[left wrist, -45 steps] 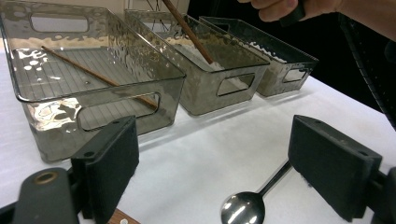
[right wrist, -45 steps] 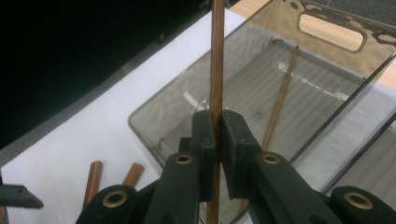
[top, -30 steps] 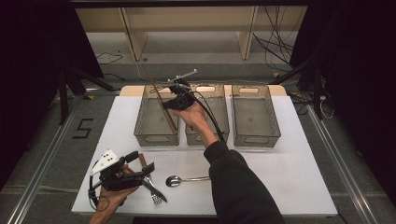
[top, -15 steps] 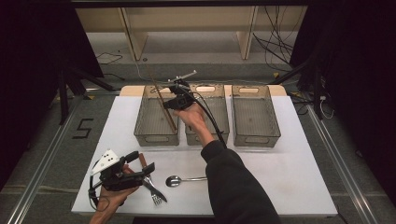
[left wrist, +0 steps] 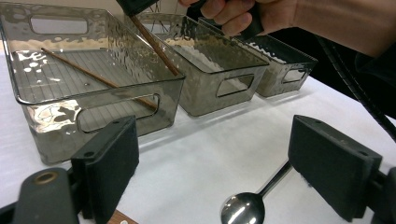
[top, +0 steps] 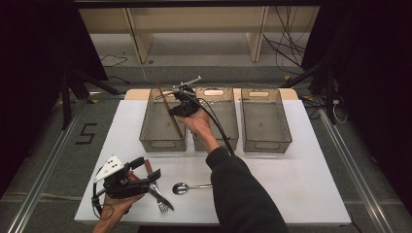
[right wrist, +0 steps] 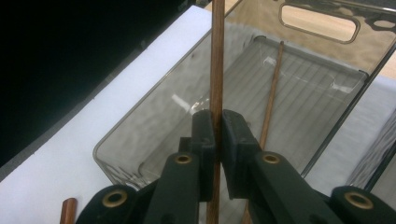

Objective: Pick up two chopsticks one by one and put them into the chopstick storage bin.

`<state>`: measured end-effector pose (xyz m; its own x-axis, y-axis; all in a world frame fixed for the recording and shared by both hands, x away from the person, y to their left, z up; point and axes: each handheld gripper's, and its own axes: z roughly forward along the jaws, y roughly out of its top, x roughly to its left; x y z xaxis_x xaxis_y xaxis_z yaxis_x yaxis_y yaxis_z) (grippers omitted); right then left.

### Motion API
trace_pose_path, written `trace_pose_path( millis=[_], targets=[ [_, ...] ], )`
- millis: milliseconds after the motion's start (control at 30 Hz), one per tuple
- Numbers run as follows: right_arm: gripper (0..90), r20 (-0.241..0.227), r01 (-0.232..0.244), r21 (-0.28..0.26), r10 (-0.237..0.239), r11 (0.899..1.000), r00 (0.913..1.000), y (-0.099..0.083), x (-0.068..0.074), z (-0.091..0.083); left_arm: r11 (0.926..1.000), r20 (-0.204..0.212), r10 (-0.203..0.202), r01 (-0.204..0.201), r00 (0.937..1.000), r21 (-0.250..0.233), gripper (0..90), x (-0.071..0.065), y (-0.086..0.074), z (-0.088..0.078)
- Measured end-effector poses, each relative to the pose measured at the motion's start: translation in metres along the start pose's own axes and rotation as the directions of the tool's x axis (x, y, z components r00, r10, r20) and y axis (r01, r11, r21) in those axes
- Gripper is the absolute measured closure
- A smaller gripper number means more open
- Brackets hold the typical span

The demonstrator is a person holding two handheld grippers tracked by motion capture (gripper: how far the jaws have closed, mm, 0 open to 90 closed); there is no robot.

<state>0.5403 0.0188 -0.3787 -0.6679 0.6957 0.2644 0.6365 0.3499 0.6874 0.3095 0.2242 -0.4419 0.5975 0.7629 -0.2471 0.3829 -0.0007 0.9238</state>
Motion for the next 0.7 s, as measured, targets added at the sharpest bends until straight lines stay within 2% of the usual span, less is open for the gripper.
trace_pose_path(
  millis=[500, 700],
  targets=[
    [84.6, 0.018, -0.013, 0.038, 0.012, 0.999, 0.9998, -0.007, 0.000, 0.013, 1.0000, 0.002, -0.001, 0.001, 1.0000, -0.001, 15.7, 0.000, 0.000, 0.000],
    [84.2, 0.028, -0.032, 0.052, 0.031, 0.998, 0.9991, -0.010, -0.001, 0.016, 1.0000, 0.003, -0.002, 0.002, 1.0000, -0.003, 15.7, 0.000, 0.000, 0.000]
  ],
)
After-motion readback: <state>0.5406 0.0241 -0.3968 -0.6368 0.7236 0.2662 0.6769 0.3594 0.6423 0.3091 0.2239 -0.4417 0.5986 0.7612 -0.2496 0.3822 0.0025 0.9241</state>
